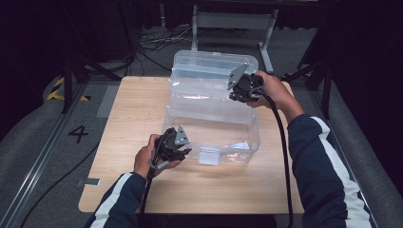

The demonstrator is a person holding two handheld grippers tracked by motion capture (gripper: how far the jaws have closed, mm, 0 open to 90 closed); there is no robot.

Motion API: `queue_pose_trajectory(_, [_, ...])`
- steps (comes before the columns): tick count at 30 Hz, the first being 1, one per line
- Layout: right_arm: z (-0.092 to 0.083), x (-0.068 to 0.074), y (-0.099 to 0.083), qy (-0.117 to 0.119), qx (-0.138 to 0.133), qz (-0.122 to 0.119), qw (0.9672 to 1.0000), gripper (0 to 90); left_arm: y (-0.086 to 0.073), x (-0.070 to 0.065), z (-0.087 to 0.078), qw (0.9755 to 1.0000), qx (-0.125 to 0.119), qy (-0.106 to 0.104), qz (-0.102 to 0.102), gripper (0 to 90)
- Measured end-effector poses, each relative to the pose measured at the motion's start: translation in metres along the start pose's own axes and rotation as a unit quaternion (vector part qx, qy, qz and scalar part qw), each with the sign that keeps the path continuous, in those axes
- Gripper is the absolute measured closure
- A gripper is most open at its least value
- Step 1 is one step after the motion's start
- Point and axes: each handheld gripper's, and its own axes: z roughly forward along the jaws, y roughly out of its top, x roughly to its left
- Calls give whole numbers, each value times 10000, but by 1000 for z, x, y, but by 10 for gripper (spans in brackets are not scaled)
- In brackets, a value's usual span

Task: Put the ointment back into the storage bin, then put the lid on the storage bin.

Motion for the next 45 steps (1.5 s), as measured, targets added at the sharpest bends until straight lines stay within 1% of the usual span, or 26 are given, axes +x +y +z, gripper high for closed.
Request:
queue_pose_trajectory(4, [-1,4,-3,-98,-100,-63,9999,879,0,-1,0,10000,-29,45,-26,547])
queue_pose_trajectory(7, [-4,7,-5,-38,-157,-29,9999,879,-1,-1,1,10000,-45,43,-13,543])
queue_pose_trajectory(8, [-5,8,-4,-40,-150,-38,9999,879,0,-1,0,10000,-40,43,-27,542])
queue_pose_trajectory(9, [-5,10,-4,-49,-147,-44,9999,879,-1,-1,0,10000,-52,37,3,542])
queue_pose_trajectory(12, [-8,16,-3,-94,-108,-131,9998,877,-2,-1,1,10000,-76,43,17,541])
queue_pose_trajectory(15, [-9,19,-3,-92,-104,-155,9998,875,-2,-1,0,10000,-75,35,18,539])
queue_pose_trajectory(17, [-9,21,-2,-150,-103,-200,9996,872,-2,-1,0,10000,-79,27,21,539])
queue_pose_trajectory(18, [-9,22,-2,-158,-110,-172,9997,871,-2,-1,0,10000,-79,22,19,539])
queue_pose_trajectory(21, [-9,23,-3,-189,-122,-195,9996,869,-2,-1,1,9999,-100,28,8,537])
queue_pose_trajectory(27, [-10,27,-5,-200,-195,-98,9996,869,-2,-2,1,9999,-123,43,15,533])
queue_pose_trajectory(30, [-11,28,-6,-181,-223,-141,9995,868,-2,-2,1,9999,-135,41,0,528])
queue_pose_trajectory(31, [-11,29,-6,-190,-214,-112,9995,866,-3,-2,2,9999,-144,41,5,526])
queue_pose_trajectory(35, [-12,29,-7,-206,-239,-121,9994,862,-3,-1,2,9999,-166,12,-5,525])
queue_pose_trajectory(41, [-12,32,-9,-200,-324,-50,9993,862,-3,-2,2,9999,-167,36,0,517])
queue_pose_trajectory(42, [-12,32,-10,-197,-355,-3,9992,860,-3,-2,2,9998,-168,41,5,517])
queue_pose_trajectory(45, [-13,33,-11,-192,-356,11,9992,860,-3,-2,3,9998,-177,34,9,517])
